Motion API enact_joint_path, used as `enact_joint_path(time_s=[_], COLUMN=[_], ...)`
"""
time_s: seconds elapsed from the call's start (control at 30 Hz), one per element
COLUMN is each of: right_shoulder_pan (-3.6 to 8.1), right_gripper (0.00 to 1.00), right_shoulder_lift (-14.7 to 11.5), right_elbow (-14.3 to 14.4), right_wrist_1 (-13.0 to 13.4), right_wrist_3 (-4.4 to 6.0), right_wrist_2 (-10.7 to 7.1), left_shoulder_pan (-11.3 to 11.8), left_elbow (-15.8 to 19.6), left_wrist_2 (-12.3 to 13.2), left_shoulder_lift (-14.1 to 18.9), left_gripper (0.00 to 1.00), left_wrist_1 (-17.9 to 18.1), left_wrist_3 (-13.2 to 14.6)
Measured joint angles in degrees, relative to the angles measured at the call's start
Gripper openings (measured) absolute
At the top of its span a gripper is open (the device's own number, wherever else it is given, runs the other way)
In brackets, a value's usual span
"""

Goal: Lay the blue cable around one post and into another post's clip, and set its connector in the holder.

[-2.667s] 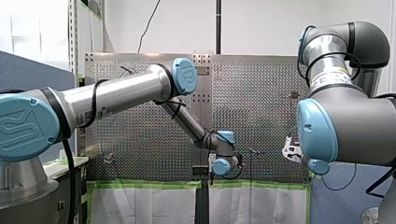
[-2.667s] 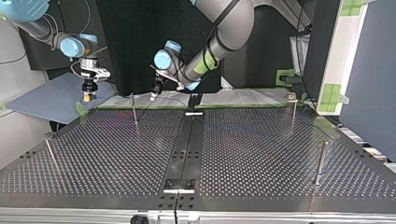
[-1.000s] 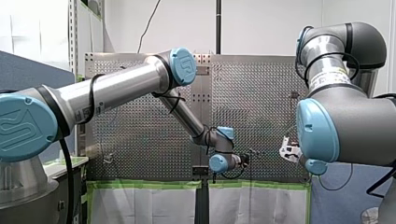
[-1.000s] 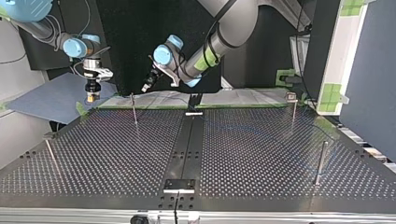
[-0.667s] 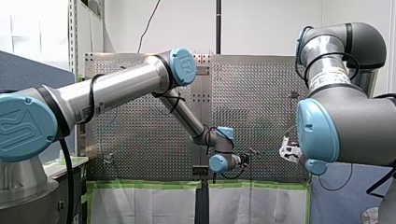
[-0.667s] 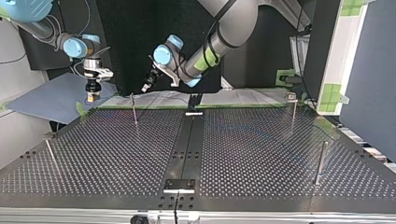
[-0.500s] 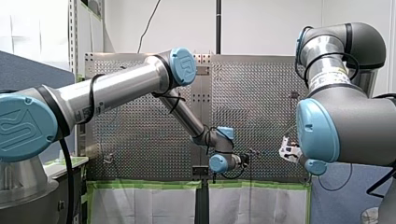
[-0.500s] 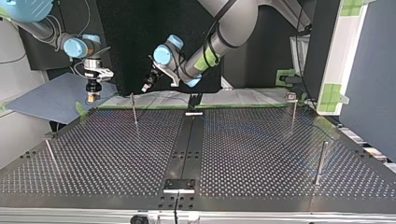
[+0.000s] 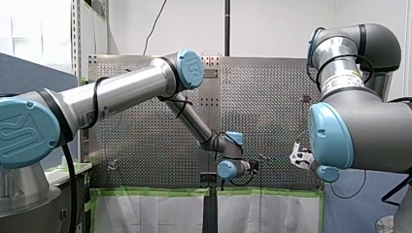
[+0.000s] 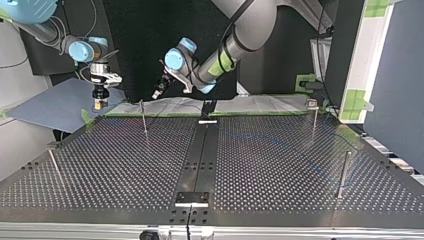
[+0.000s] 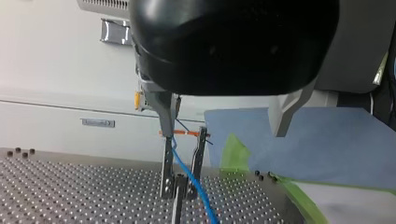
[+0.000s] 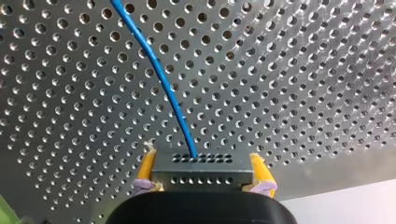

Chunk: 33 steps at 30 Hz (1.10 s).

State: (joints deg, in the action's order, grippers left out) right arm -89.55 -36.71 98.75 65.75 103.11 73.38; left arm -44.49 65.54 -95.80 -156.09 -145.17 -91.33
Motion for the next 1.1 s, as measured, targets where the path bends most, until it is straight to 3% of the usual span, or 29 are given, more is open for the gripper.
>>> enact_joint_path(time_s=[0.23,0.37,0.8,0.93,1.1], right_shoulder_pan=[-0.05,-0.05,-0.23,-0.28,-0.31], right_gripper=[0.0,0.0,0.0,0.0,0.0], right_shoulder_lift=[0.05,0.07,0.16,0.2,0.25], right_elbow=[0.0,0.0,0.01,0.01,0.01], right_wrist_1=[0.0,0.0,-0.22,-0.07,0.19], right_wrist_3=[0.04,0.07,0.48,1.36,2.19], right_wrist_2=[-0.02,-0.06,0.08,0.17,0.08], left_shoulder_pan=[-0.2,-0.38,-0.9,0.02,2.37], left_elbow=[0.99,2.63,9.17,11.22,13.92], left_wrist_2=[-2.47,-3.68,-7.79,-9.12,-8.45], left_shoulder_lift=[1.97,3.72,10.28,12.33,15.02], left_gripper=[1.0,1.0,1.0,1.0,1.0], left_wrist_1=[-2.1,-1.6,4.65,6.71,9.39], left_wrist_3=[0.46,0.71,-0.65,-2.42,-4.72])
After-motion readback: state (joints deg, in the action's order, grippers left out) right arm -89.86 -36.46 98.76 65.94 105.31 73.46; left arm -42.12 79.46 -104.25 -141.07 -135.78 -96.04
